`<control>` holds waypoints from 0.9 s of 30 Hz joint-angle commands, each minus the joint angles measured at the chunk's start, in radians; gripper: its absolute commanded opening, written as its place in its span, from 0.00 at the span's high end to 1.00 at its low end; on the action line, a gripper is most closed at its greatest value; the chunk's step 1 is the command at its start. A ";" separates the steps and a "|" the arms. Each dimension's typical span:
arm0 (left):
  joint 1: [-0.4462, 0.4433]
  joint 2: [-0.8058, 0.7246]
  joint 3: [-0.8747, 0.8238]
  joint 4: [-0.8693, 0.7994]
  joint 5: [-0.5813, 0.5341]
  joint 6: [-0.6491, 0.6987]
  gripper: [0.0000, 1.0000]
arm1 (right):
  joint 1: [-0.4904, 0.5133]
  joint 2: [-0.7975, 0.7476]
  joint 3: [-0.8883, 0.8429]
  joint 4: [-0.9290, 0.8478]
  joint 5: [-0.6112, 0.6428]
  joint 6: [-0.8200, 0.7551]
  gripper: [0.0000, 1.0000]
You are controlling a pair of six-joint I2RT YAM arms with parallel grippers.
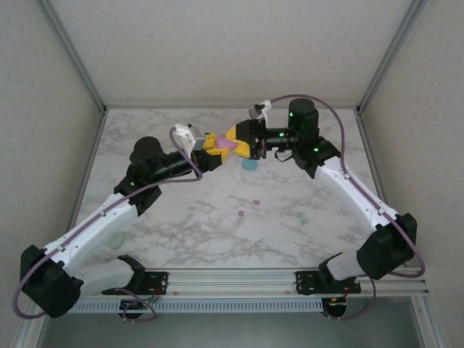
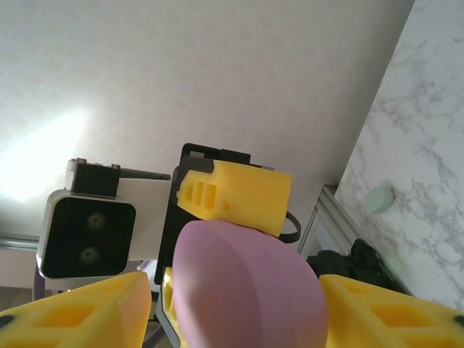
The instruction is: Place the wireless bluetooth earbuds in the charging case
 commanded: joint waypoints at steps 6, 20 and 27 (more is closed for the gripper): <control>-0.011 0.003 0.049 0.043 0.008 -0.015 0.70 | -0.004 0.004 0.020 0.026 -0.012 0.007 0.44; -0.011 -0.011 0.048 0.007 0.016 -0.002 0.70 | -0.033 -0.007 -0.041 0.147 -0.014 0.089 0.61; -0.011 -0.009 0.051 -0.023 0.006 0.015 0.64 | -0.034 -0.020 -0.055 0.145 0.009 0.103 0.87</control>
